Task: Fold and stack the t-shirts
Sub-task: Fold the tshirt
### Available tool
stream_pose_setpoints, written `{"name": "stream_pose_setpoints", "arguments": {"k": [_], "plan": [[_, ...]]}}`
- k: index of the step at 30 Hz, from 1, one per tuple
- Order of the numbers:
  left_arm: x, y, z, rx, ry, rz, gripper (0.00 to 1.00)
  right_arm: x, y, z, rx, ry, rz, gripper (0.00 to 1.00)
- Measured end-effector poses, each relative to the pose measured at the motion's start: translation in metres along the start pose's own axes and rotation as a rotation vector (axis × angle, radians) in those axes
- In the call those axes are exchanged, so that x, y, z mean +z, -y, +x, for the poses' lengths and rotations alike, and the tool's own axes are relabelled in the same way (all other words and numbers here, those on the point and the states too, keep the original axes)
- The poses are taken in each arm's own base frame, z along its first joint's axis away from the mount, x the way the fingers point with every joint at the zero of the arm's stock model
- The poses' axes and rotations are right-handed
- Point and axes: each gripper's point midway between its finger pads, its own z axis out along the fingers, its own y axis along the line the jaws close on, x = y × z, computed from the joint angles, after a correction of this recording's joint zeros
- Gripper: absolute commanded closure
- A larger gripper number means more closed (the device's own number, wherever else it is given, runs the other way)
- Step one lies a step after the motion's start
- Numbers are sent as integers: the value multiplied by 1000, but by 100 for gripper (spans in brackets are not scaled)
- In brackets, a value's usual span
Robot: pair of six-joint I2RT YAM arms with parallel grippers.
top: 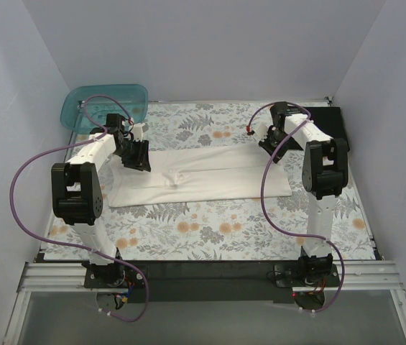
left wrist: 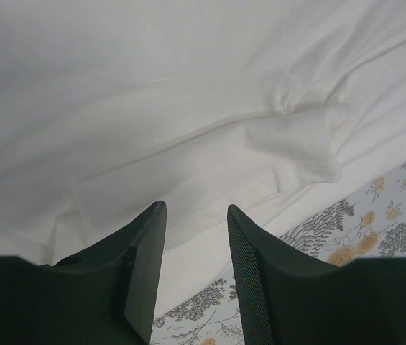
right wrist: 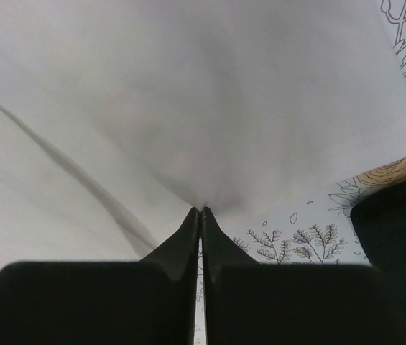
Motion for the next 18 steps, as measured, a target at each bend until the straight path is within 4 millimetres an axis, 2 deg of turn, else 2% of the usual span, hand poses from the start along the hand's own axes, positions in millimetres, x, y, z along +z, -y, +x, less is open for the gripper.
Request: {"name": "stream_pose_setpoints", "arguments": {"k": [7,18], "plan": [[0,-1,0,0,-2,-4,61,-2,2,0,-7,-3,10,99],[1,-4,4,-4,-12,-21,61,-18,2,3,-45,4,40,99]]}}
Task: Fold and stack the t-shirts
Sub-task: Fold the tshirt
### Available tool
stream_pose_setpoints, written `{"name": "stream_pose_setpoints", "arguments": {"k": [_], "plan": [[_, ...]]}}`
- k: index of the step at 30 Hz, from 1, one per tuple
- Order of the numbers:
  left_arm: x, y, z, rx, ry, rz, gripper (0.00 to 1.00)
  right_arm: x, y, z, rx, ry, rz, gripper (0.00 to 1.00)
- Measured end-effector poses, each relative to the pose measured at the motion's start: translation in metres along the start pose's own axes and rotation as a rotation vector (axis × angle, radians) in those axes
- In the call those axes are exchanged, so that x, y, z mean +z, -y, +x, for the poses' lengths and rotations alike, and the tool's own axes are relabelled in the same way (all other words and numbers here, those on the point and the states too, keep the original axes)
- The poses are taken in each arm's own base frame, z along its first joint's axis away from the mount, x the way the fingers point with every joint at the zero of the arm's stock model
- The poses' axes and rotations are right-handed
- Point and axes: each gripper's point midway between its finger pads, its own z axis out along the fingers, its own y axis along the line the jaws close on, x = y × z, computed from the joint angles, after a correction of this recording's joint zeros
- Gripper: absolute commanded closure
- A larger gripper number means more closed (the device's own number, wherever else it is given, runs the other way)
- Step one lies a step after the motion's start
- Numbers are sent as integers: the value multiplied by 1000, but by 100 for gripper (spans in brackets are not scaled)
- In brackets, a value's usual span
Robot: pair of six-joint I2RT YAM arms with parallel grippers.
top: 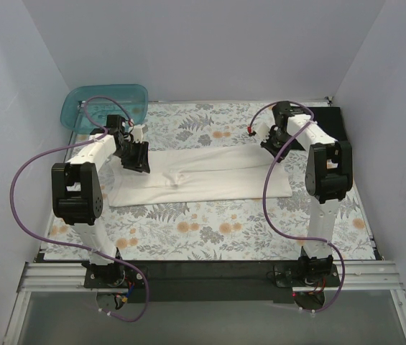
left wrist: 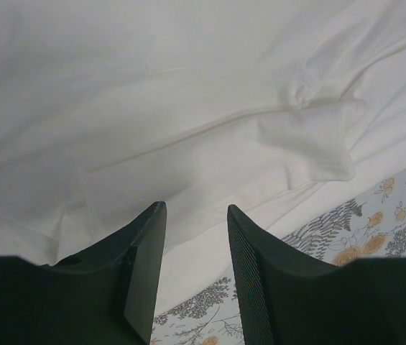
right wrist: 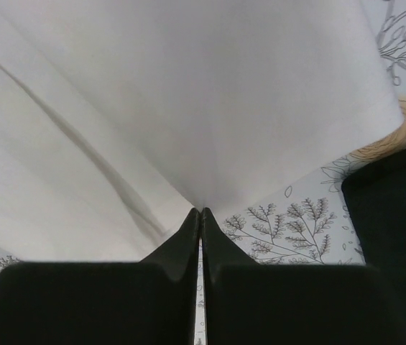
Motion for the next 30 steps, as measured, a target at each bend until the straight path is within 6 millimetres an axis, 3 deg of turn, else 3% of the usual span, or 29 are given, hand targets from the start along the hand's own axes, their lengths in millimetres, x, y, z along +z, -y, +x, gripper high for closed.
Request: {"name": "stream_pose_setpoints", "arguments": {"k": [9,11,12,16,20,23,27,30], "plan": [[4,-1,10,-12,-23,0,62,10,-12,17,-5,-52,-32,99],[6,-1,14,-18,-32,0,63,10,-11,17,-3,-55,-29,90],[6,-1,16,-20,-36,0,64,9,-11,17,-1,-55,-28,79],[11,-3,28,-32,-62,-7,68,2,-5,10,6,-40,-15,67],[17,-9,50,-53,-116,-34,72,-15,7,-12,14,27,15,68],[19,-12,54,-58,-126,-54,73,-20,9,-24,14,62,23,71],[21,-17,54,-61,-124,-74,73,-13,0,-27,17,56,-6,74],[22,-18,53,-67,-126,-78,74,4,-5,-26,22,31,-40,75]]}}
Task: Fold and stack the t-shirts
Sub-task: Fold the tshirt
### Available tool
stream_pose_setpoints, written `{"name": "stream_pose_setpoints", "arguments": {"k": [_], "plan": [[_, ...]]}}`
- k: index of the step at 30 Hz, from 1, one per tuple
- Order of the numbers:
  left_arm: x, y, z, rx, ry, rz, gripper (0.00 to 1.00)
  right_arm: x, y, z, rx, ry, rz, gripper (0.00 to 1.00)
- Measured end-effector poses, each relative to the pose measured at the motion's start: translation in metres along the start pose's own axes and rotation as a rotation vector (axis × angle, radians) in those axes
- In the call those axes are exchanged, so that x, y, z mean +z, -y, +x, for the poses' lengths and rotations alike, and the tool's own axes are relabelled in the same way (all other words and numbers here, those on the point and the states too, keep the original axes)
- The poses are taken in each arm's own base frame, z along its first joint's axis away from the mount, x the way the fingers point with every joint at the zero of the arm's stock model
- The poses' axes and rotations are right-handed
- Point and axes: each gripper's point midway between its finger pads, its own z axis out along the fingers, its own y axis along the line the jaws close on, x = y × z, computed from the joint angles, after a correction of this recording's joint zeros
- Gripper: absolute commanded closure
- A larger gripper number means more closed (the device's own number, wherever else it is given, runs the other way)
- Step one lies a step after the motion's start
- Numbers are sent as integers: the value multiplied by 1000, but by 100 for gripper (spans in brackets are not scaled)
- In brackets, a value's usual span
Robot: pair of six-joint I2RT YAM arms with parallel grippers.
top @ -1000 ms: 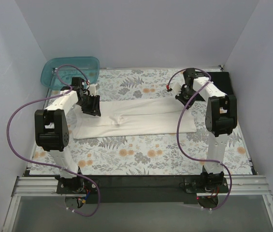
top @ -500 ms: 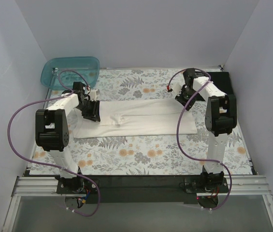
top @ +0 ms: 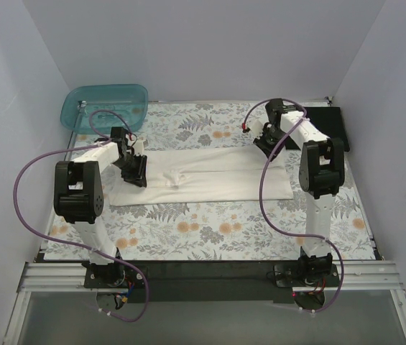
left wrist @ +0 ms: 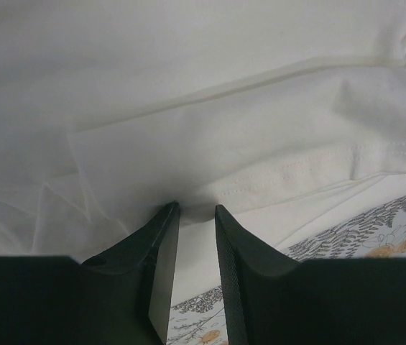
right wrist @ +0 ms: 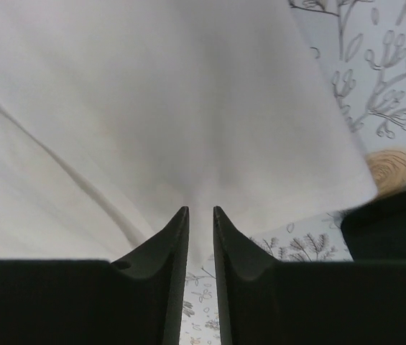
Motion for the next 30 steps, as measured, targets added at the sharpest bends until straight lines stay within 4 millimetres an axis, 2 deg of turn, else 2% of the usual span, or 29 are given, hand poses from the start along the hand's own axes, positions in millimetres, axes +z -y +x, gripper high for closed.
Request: {"name": "stream_pose_setpoints", "arguments": {"k": [5,12,19,23,26,30], "plan": [[2,-2,-2,-5,-10,-3,74,27,-7,12,12,-52,-47,76],[3,-2,-3,-3,-33,-1,74,22,-29,34,9,-64,-42,78],[7,1,-17,22,-46,26,74,12,-73,77,-1,-97,-58,78],[16,8,-39,78,-44,33,74,7,-96,99,1,-124,-72,78],[27,15,-75,120,-18,41,74,3,-108,113,5,-144,-81,78],[47,28,-137,184,70,63,74,0,-122,125,12,-154,-91,78]]}}
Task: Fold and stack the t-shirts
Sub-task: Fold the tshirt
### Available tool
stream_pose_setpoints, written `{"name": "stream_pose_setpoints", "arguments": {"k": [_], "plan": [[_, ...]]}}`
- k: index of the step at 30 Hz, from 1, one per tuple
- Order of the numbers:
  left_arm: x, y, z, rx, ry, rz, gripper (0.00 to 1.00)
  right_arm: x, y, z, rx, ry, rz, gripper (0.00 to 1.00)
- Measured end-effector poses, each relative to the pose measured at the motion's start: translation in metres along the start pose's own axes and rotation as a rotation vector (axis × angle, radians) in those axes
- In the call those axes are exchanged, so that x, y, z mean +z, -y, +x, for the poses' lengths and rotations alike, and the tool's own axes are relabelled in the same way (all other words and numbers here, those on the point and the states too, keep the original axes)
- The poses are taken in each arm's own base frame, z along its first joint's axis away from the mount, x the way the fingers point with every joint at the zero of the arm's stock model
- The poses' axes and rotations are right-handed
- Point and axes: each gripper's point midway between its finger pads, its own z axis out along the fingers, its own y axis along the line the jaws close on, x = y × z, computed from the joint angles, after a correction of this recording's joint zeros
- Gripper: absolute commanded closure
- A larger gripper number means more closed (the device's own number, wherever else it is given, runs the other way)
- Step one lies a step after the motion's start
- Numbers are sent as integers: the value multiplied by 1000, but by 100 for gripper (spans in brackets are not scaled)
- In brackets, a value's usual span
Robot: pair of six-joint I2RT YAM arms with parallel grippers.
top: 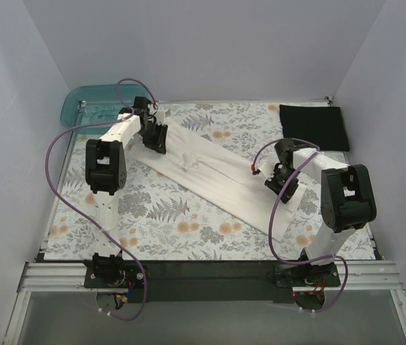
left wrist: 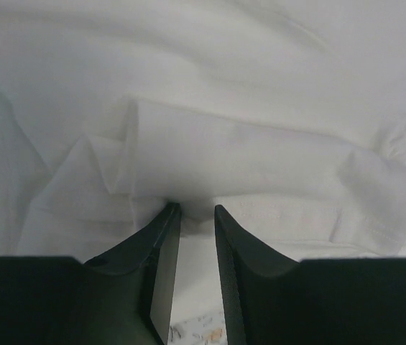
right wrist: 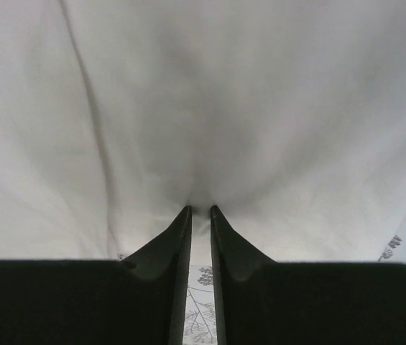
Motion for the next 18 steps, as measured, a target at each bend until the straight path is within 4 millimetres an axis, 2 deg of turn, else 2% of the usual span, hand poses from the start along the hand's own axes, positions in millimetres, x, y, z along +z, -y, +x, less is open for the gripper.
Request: {"name": "stream_pose_setpoints", "arguments": {"k": [4,9,13,16,18], "plan": [[20,0,-55,45,120,25,74,0,-14,6,-4,-4,-21,78],[34,2,-100,56,238,51,73,-5,-36,7,-2,-16,-93,77],[33,5,-106,33,281,70,66,-25,-30,-10,1,24,-92,77],[22,13,-96,6,281,84,61,-43,-13,-32,-7,89,-42,77],[8,20,-93,-5,283,93,60,-47,-7,-39,-9,102,-27,78]]}}
